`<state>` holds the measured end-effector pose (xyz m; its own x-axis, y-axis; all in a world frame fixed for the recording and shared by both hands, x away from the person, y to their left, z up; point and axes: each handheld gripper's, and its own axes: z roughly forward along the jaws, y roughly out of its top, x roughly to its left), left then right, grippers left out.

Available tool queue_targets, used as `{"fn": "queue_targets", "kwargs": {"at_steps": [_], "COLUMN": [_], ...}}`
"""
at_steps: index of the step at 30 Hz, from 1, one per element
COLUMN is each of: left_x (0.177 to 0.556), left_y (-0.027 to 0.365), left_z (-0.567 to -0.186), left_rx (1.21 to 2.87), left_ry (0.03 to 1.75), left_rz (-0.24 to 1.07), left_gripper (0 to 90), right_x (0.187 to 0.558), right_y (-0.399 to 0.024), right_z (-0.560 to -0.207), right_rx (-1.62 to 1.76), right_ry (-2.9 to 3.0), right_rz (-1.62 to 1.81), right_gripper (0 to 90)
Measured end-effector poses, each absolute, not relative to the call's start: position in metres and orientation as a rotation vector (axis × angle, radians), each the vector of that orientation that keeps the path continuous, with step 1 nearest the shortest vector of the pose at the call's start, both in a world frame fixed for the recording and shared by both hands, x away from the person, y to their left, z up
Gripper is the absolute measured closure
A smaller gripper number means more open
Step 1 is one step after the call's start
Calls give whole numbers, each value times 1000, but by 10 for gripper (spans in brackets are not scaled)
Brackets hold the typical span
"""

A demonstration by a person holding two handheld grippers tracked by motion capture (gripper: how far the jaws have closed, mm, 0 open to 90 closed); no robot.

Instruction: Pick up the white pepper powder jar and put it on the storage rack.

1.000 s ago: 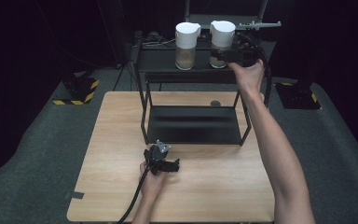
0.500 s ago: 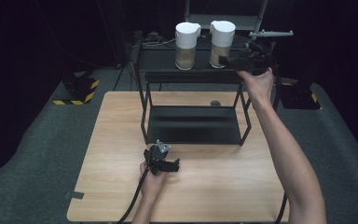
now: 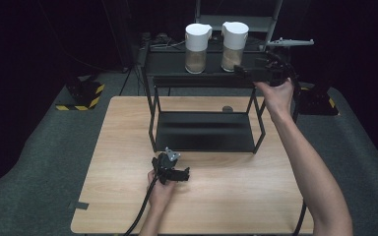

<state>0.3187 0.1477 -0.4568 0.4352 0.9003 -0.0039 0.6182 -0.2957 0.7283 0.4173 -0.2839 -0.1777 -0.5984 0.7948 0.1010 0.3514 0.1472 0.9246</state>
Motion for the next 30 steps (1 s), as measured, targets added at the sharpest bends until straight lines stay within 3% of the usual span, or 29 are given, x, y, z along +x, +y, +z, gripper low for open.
{"fn": "queue_targets", "kwargs": {"at_steps": [30], "left_x": [319], "left_y": [148], "left_z": [-457], "left_rx": [2027], "left_ry": [1271], "left_rz": [546], "left_gripper": [30], "right_x": [398], "right_y": [-306], "right_z": [-198], "right_rx": [1073], "right_ry": [2027], "right_rz": [1453], "right_gripper": [108]}}
